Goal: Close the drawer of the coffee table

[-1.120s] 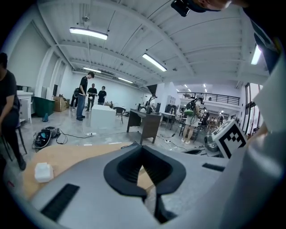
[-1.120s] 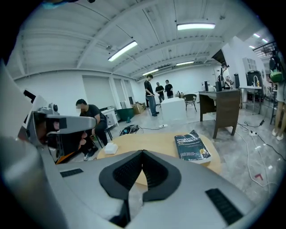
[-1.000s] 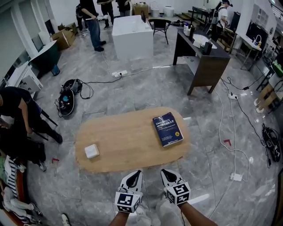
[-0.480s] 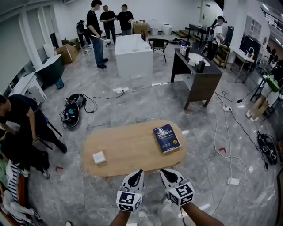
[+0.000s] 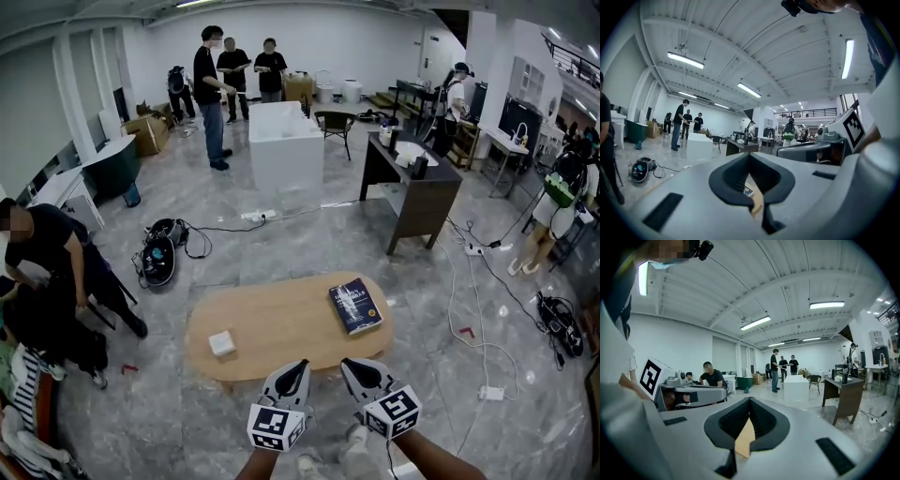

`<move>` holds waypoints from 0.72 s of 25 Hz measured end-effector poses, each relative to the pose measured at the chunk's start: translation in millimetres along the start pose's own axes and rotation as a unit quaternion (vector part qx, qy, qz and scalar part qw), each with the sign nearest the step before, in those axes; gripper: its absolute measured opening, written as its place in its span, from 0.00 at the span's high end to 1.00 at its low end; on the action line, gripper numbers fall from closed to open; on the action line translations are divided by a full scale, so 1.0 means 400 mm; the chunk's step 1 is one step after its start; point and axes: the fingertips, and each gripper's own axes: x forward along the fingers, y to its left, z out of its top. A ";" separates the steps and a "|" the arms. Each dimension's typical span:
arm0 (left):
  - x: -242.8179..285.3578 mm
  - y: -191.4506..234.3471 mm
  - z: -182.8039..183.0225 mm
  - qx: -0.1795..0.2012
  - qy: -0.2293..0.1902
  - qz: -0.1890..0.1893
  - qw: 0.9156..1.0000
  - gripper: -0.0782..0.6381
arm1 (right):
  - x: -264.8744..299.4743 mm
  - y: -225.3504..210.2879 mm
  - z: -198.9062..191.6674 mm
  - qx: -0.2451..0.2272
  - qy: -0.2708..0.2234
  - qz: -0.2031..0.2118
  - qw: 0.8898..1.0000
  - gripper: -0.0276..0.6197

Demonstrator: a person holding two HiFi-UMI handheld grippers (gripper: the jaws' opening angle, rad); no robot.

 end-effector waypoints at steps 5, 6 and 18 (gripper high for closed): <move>-0.049 -0.016 0.046 0.012 -0.016 -0.012 1.000 0.89 | -0.025 0.047 0.058 -0.008 -0.014 -0.003 1.000 0.94; -0.055 -0.017 0.057 0.013 -0.019 -0.014 1.000 0.89 | -0.027 0.055 0.068 -0.009 -0.016 -0.004 1.000 0.94; -0.096 -0.054 0.154 0.033 -0.045 -0.030 0.998 0.89 | -0.043 0.094 0.158 -0.031 -0.057 0.005 0.998 0.94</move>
